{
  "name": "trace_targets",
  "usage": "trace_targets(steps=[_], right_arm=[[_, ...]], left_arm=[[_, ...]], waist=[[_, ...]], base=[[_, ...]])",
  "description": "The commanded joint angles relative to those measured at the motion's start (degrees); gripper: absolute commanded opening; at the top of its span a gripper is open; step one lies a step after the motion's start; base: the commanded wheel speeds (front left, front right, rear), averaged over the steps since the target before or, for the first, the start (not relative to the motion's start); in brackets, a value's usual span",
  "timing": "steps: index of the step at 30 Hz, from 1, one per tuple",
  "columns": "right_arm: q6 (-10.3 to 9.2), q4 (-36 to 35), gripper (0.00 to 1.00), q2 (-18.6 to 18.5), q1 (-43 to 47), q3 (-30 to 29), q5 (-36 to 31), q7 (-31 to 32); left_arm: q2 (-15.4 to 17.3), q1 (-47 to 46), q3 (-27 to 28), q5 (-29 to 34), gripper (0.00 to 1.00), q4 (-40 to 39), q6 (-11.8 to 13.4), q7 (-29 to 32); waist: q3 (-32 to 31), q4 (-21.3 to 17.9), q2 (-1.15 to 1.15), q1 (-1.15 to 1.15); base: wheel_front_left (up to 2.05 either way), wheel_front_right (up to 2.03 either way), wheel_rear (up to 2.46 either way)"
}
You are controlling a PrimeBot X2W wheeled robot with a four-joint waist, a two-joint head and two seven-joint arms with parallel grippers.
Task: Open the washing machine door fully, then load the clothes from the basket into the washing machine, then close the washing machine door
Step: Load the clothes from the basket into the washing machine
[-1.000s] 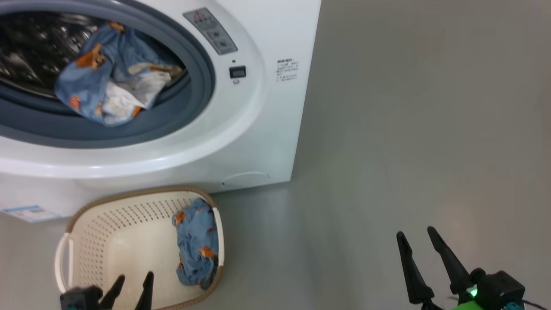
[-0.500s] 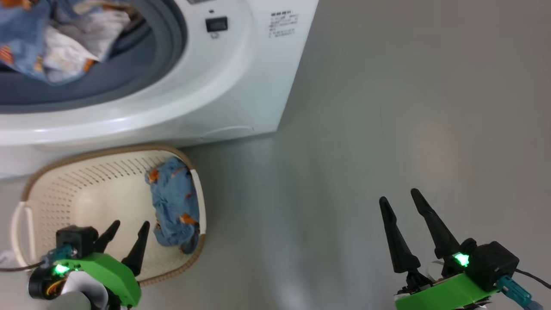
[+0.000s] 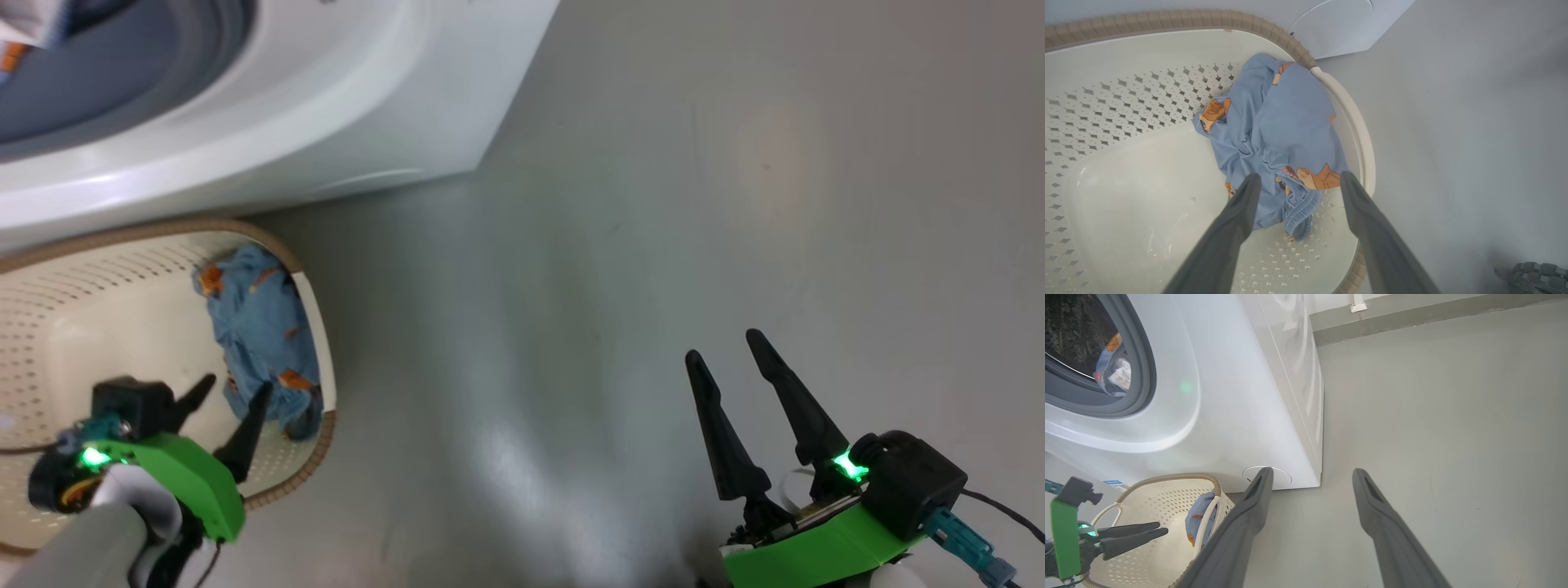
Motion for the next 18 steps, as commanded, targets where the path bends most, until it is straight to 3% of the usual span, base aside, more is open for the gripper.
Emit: trace_targets(steps=[1,10,18], right_arm=[[0.35,-1.53,1.00,-0.23,-0.45,1.68,0.58,-0.69],[0.35,-2.92,1.00,-0.23,-1.20,2.78,0.90,-0.69],[0.35,-3.47,1.00,-0.23,-1.54,3.13,1.35,-0.69]], left_arm=[[2.54,-0.87,1.32,-0.35,1.00,-0.63,0.10,-0.38],[5.50,-5.29,-1.18,-2.43,1.00,-2.25,0.10,-0.38],[5.80,-6.43,-2.32,-2.83,1.00,-3.32,0.10,-0.38]], waist=[[2.57,-1.55,0.00,-0.01],[6.49,-2.79,0.00,-0.01],[7.72,-3.11,0.00,-0.01]], base=[[0.00,0.00,0.00],[0.00,0.00,0.00],[0.00,0.00,0.00]])
